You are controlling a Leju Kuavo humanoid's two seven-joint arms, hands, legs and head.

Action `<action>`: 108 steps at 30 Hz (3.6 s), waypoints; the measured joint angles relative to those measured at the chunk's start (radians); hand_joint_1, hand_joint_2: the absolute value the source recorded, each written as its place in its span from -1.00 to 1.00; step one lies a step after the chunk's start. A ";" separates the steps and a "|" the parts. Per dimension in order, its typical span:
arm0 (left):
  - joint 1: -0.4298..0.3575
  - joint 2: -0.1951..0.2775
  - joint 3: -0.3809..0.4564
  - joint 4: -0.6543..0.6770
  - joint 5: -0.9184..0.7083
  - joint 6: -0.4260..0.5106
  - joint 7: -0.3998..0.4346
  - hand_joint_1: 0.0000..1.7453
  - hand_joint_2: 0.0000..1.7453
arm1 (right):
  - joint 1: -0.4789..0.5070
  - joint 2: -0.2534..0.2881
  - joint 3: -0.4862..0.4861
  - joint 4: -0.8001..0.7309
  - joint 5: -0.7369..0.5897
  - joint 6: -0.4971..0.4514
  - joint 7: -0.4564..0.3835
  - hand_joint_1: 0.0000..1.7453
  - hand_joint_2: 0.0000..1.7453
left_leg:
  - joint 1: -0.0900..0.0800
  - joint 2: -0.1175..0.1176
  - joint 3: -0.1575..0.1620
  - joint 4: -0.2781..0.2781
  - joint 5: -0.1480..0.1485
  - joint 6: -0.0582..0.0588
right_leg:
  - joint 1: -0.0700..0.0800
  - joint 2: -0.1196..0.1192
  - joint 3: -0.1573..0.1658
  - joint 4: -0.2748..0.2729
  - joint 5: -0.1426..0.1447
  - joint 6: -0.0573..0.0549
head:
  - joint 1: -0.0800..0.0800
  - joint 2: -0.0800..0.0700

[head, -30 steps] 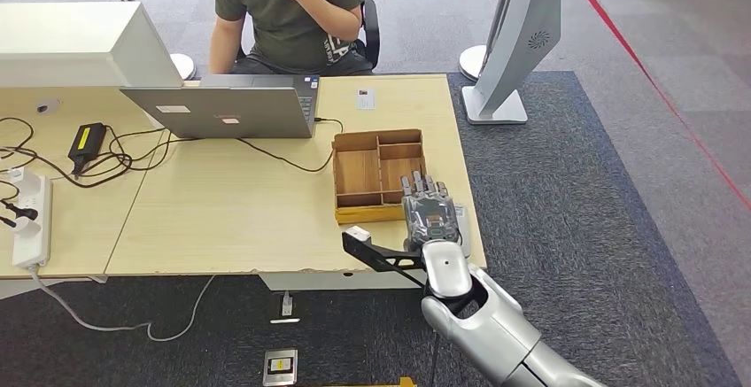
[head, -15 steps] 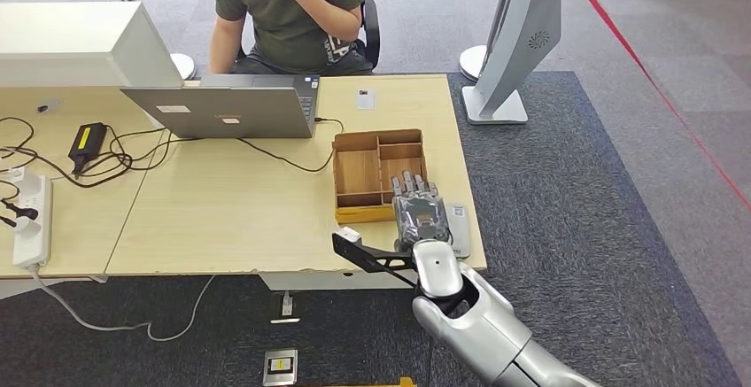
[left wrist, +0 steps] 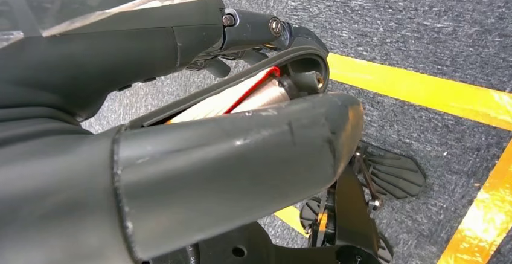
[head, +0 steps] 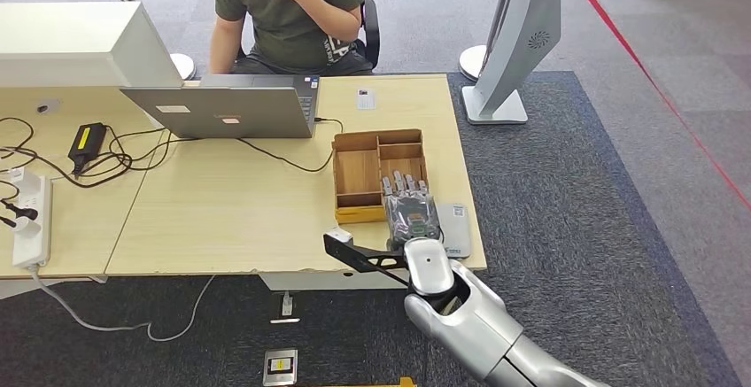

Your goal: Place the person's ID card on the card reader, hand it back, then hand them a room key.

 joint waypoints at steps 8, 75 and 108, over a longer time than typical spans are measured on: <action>0.000 0.000 0.000 0.000 -0.008 -0.008 -0.003 -1.00 -1.00 | -0.047 0.008 0.010 0.064 -0.002 -0.025 -0.004 -1.00 1.00 | 0.000 0.000 0.000 0.000 0.000 0.000 | 0.000 0.000 0.000 0.000 0.000 0.000 | 0.000 0.000; 0.000 0.002 0.000 0.000 -0.039 0.006 -0.005 -1.00 -1.00 | -0.214 0.055 -0.003 0.586 0.002 -0.271 -0.106 -1.00 1.00 | 0.000 0.000 0.000 0.000 0.000 0.000 | 0.000 0.000 0.000 0.000 0.000 0.000 | 0.000 0.000; 0.000 0.002 0.000 0.000 -0.069 -0.003 -0.006 -1.00 -1.00 | -0.216 0.022 -0.024 0.595 -0.013 -0.253 -0.128 -1.00 1.00 | 0.000 0.000 0.001 0.000 0.000 0.000 | 0.000 0.000 0.000 0.000 0.000 0.000 | 0.000 0.000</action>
